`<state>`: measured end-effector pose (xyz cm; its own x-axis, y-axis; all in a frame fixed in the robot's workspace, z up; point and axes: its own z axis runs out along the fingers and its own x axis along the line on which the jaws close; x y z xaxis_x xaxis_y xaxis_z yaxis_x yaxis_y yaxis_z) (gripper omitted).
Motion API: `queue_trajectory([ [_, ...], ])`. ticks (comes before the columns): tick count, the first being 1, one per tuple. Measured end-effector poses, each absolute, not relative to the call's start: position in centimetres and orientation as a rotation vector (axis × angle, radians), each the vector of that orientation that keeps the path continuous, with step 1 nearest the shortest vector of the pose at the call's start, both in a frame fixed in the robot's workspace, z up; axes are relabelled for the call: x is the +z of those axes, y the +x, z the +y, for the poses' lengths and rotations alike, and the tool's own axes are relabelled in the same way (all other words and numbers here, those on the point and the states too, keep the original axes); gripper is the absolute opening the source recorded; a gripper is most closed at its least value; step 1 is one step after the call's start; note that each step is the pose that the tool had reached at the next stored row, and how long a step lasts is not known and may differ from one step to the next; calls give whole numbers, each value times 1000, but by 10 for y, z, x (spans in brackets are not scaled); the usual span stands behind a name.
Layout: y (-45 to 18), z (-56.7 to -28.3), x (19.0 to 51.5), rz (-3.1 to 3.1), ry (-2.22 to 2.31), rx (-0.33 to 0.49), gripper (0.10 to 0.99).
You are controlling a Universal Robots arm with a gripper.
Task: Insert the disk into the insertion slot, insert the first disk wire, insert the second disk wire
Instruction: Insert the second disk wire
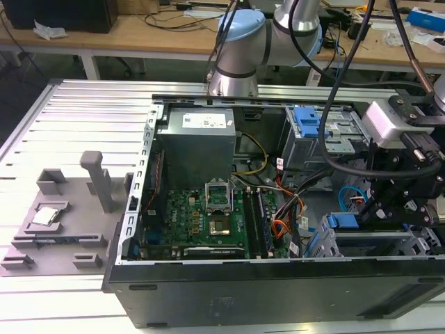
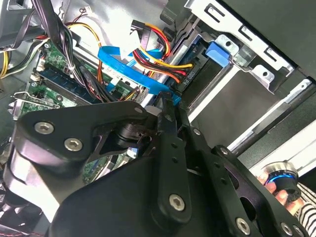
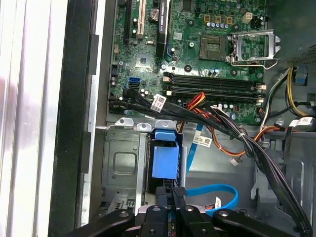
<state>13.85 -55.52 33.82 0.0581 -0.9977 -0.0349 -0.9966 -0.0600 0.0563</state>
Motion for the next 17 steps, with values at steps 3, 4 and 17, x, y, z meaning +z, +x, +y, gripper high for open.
queue_trajectory([
  [3, 139, -555, 338, -2142, 2273, -101, 176],
  [4, 139, -555, 339, -2142, 2273, -101, 239],
  [17, 138, -555, 393, -2142, 2273, -100, 106],
])
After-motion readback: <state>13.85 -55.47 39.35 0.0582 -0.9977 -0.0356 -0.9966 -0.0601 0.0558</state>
